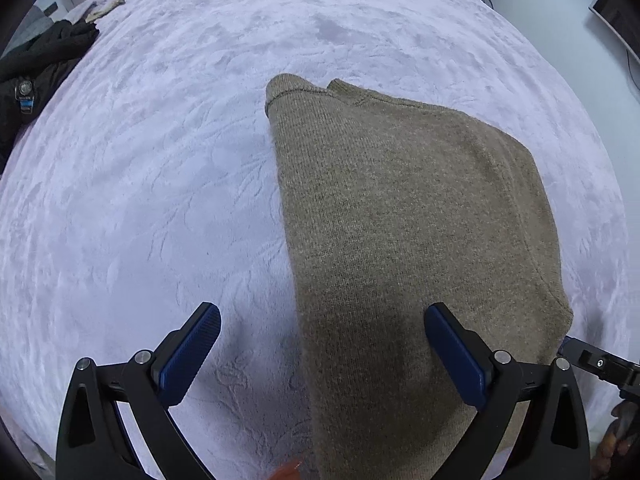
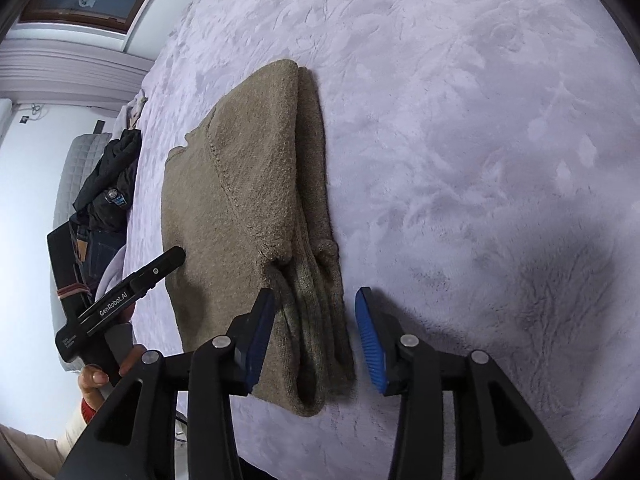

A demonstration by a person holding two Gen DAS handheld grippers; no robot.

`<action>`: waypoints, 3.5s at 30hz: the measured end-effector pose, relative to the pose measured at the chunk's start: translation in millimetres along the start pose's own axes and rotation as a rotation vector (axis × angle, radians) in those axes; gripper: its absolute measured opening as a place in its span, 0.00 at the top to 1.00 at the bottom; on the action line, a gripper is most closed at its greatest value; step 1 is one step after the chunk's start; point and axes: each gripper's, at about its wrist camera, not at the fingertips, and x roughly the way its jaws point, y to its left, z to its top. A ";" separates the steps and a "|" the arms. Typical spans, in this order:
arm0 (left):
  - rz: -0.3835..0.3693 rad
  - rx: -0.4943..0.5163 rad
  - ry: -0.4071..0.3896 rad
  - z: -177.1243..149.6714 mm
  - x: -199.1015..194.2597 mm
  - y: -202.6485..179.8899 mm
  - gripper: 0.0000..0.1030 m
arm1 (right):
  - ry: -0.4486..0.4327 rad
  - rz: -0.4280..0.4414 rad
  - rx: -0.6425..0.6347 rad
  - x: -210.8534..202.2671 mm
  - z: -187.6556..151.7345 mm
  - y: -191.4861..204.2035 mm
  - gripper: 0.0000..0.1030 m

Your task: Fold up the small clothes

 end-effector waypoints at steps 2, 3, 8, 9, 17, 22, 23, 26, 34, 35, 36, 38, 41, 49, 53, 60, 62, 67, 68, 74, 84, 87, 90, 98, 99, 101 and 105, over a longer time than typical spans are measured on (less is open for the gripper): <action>-0.027 -0.017 0.022 -2.3 1.2 4.4 0.01 | -0.005 -0.003 -0.006 -0.9 1.6 0.3 0.47; -0.030 -0.016 0.028 -3.3 1.1 5.3 0.01 | -0.006 -0.002 -0.008 -1.2 2.2 0.3 0.43; 0.012 0.026 0.037 -6.3 -3.6 -1.4 0.01 | -0.001 0.001 -0.024 0.2 5.2 3.3 0.35; 0.017 0.032 0.035 -6.4 -4.6 -2.0 0.01 | -0.001 -0.001 -0.028 0.5 5.9 4.6 0.35; -0.055 0.028 0.037 -13.7 -13.2 15.8 0.01 | -0.023 0.016 -0.080 -5.6 23.6 12.3 0.35; -0.117 0.020 0.059 -18.2 -11.9 26.1 0.01 | -0.012 0.042 -0.082 -2.0 42.1 11.4 0.35; -0.147 0.024 0.067 -18.9 -10.4 25.5 0.01 | -0.005 0.053 -0.079 0.6 46.7 10.3 0.35; -0.259 0.031 0.096 -22.3 -3.3 21.2 0.01 | 0.017 0.100 -0.064 11.3 61.1 5.9 0.34; -0.393 0.061 0.125 -24.1 18.4 5.3 0.01 | 0.124 0.243 -0.055 50.5 100.2 -3.4 0.29; -0.386 0.068 0.122 -23.1 21.0 2.6 0.01 | 0.137 0.258 -0.061 54.3 102.5 -2.8 0.29; -0.382 0.075 0.122 -21.8 23.8 -0.2 0.01 | 0.154 0.286 -0.067 59.8 105.8 -2.2 0.29; -0.385 0.072 0.121 -19.6 27.1 -2.8 0.01 | 0.182 0.318 -0.074 68.5 110.7 -0.3 0.29; -0.395 0.064 0.113 -15.6 32.0 -5.9 0.01 | 0.216 0.369 -0.102 79.6 116.6 7.2 0.26; -0.379 0.053 0.080 -19.7 33.9 -14.9 0.05 | 0.241 0.335 -0.115 103.1 118.1 23.2 0.47; -0.385 0.063 0.024 -23.9 15.1 -15.4 0.33 | 0.225 0.365 -0.078 96.9 111.8 30.5 0.61; -0.452 0.069 -0.017 -31.1 -14.7 -6.2 0.45 | 0.190 0.457 0.000 76.8 97.4 45.7 0.62; -0.468 0.071 -0.030 -36.3 -25.4 -1.9 0.45 | 0.188 0.466 0.007 74.0 92.0 58.5 0.62; -0.490 0.052 -0.052 -48.2 -50.0 15.2 0.45 | 0.192 0.484 -0.002 62.0 76.1 86.6 0.62; -0.490 0.050 -0.055 -52.9 -54.8 22.0 0.45 | 0.195 0.486 -0.004 60.9 71.2 93.5 0.62; -0.452 0.075 -0.060 -79.0 -82.1 55.5 0.45 | 0.222 0.515 -0.001 65.9 35.5 128.7 0.62; -0.357 0.015 -0.031 -103.7 -85.4 110.1 0.45 | 0.306 0.524 0.007 121.3 -22.5 180.5 0.62; -0.323 0.012 -0.025 -111.1 -72.4 117.5 0.45 | 0.324 0.493 0.004 141.2 -30.2 187.5 0.62; -0.268 0.013 -0.009 -117.6 -52.8 119.2 0.45 | 0.329 0.430 -0.027 158.9 -32.0 185.5 0.62; -0.242 -0.015 -0.010 -133.6 -36.2 132.8 0.28 | 0.284 0.193 -0.196 183.5 -26.2 176.1 0.47; -0.238 -0.012 -0.010 -137.5 -37.7 137.0 0.28 | 0.282 0.192 -0.197 182.7 -25.5 176.2 0.46; -0.224 -0.011 -0.012 -142.6 -42.1 140.6 0.28 | 0.264 0.159 -0.202 177.7 -22.3 177.0 0.46; -0.124 0.002 -0.026 -147.6 -53.1 140.1 0.18 | 0.214 0.056 -0.251 148.4 -29.1 181.4 0.43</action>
